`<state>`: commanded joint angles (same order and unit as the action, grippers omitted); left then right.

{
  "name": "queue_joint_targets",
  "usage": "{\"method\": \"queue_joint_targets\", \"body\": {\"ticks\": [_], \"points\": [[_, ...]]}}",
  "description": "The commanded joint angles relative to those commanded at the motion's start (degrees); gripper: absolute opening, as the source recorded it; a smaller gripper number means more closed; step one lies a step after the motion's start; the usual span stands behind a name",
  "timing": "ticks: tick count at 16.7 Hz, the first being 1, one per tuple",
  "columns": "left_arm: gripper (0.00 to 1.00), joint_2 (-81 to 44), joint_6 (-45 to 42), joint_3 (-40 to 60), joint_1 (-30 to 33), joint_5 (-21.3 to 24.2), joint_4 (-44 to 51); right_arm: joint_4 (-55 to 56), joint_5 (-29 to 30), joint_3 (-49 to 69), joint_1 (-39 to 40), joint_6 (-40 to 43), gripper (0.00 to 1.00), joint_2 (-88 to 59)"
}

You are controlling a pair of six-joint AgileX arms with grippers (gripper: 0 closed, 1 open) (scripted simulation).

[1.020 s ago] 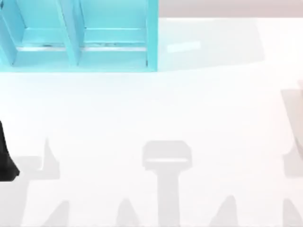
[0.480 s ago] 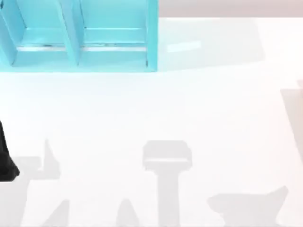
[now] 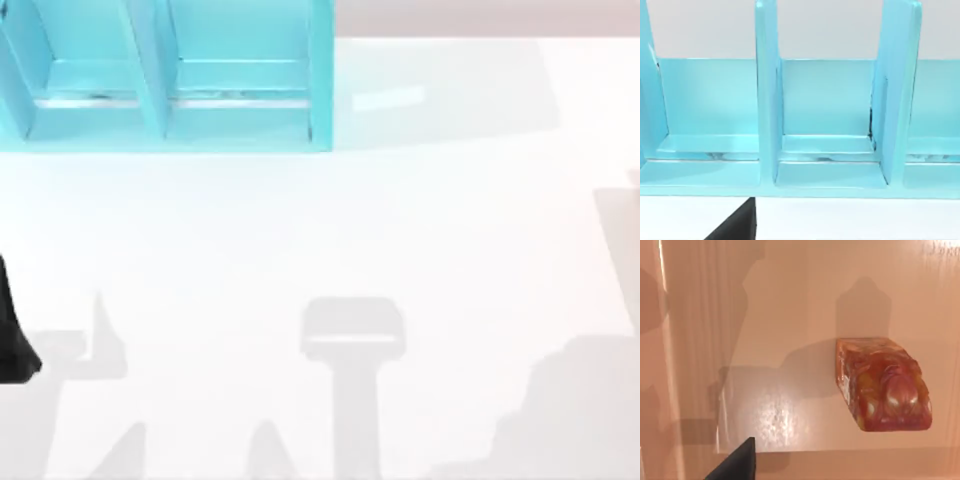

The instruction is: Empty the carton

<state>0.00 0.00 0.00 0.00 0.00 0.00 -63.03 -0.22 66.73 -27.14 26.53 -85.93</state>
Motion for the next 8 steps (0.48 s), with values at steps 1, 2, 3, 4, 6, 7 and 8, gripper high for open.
{"method": "queue_joint_targets", "body": {"ticks": [1,2,3,4,6,7,8], "points": [[1.00,0.00,0.00,0.00,0.00,0.00,0.00,-1.87,-0.01,1.96,-0.79,0.79,1.00,-2.57],[1.00,0.00,0.00,0.00,0.00,0.00,0.00,-3.41,-0.01,3.57,-1.45,1.44,1.00,-4.66],[1.00,0.00,0.00,0.00,0.00,0.00,0.00,-4.63,-0.01,4.83,-1.96,1.95,1.00,-6.29],[1.00,0.00,0.00,0.00,0.00,0.00,0.00,-5.48,-0.01,5.69,-2.32,2.30,1.00,-7.41],[1.00,0.00,0.00,0.00,0.00,0.00,0.00,-6.04,-0.01,6.26,-2.56,2.53,1.00,-8.13],[1.00,0.00,0.00,0.00,0.00,0.00,0.00,-6.04,-0.01,6.26,-2.56,2.53,1.00,-8.13],[1.00,0.00,0.00,0.00,0.00,0.00,0.00,-6.04,-0.01,6.26,-2.56,2.53,1.00,-8.13]]}}
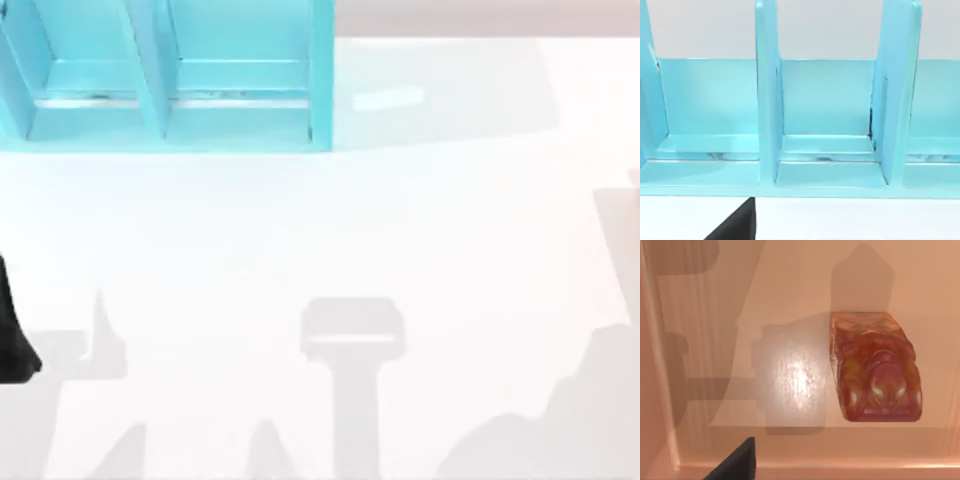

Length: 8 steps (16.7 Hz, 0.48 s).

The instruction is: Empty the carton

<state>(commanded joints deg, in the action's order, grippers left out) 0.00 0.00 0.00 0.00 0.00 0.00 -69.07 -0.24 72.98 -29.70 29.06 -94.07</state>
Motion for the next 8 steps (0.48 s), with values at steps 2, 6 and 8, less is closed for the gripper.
{"method": "queue_joint_targets", "body": {"ticks": [2,6,8], "points": [[1.00,0.00,0.00,0.00,0.00,0.00,0.00,0.14,0.01,-0.17,0.28,-0.06,1.00,0.18],[1.00,0.00,0.00,0.00,0.00,0.00,0.00,3.19,0.00,-2.99,0.17,-0.12,1.00,-0.32],[1.00,0.00,0.00,0.00,0.00,0.00,0.00,6.84,-0.02,-5.93,0.10,-0.15,1.00,-1.03]]}}
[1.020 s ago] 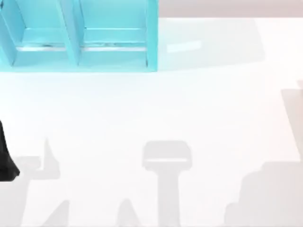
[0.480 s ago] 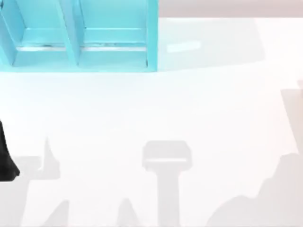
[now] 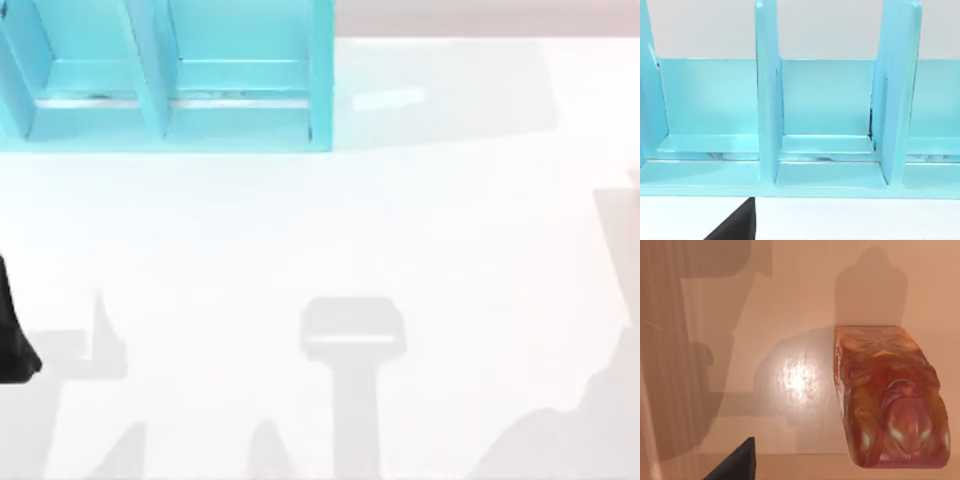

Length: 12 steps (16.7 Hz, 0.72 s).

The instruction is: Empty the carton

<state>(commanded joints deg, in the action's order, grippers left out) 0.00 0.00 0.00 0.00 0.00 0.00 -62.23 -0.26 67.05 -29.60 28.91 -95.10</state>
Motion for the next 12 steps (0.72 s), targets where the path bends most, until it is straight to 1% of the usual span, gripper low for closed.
{"method": "queue_joint_targets", "body": {"ticks": [7,12], "points": [[1.00,0.00,0.00,0.00,0.00,0.00,0.00,15.11,0.04,-9.35,0.14,-0.18,1.00,-5.65],[1.00,0.00,0.00,0.00,0.00,0.00,0.00,16.19,0.03,-9.98,0.19,-0.25,1.00,-6.08]]}}
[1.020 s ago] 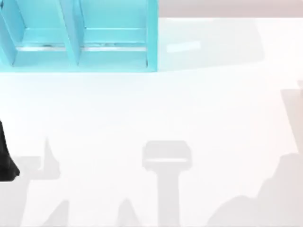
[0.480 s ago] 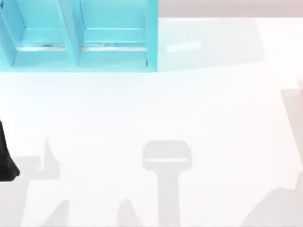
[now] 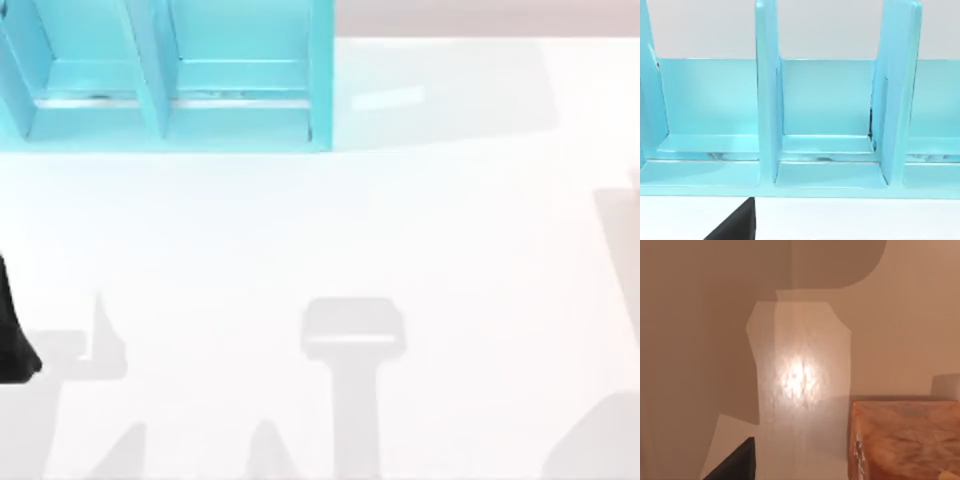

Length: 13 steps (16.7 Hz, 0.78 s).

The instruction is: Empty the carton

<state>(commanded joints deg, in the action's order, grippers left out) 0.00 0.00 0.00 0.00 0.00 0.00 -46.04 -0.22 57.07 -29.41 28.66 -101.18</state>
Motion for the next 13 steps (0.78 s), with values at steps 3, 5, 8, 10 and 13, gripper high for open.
{"method": "queue_joint_targets", "body": {"ticks": [3,5,8,10,13], "points": [[1.00,0.00,0.00,0.00,0.00,0.00,0.00,0.00,0.00,0.00,0.00,0.00,0.77,0.00],[1.00,0.00,0.00,0.00,0.00,0.00,0.00,0.00,0.00,0.00,0.00,0.00,0.62,0.00],[1.00,0.00,0.00,0.00,0.00,0.00,0.00,0.00,0.00,0.00,0.00,0.00,0.40,0.00],[1.00,0.00,0.00,0.00,0.00,0.00,0.00,0.00,0.00,0.00,0.00,0.00,0.25,0.00],[1.00,0.00,0.00,0.00,0.00,0.00,0.00,0.00,0.00,0.00,0.00,0.00,0.02,0.00]]}}
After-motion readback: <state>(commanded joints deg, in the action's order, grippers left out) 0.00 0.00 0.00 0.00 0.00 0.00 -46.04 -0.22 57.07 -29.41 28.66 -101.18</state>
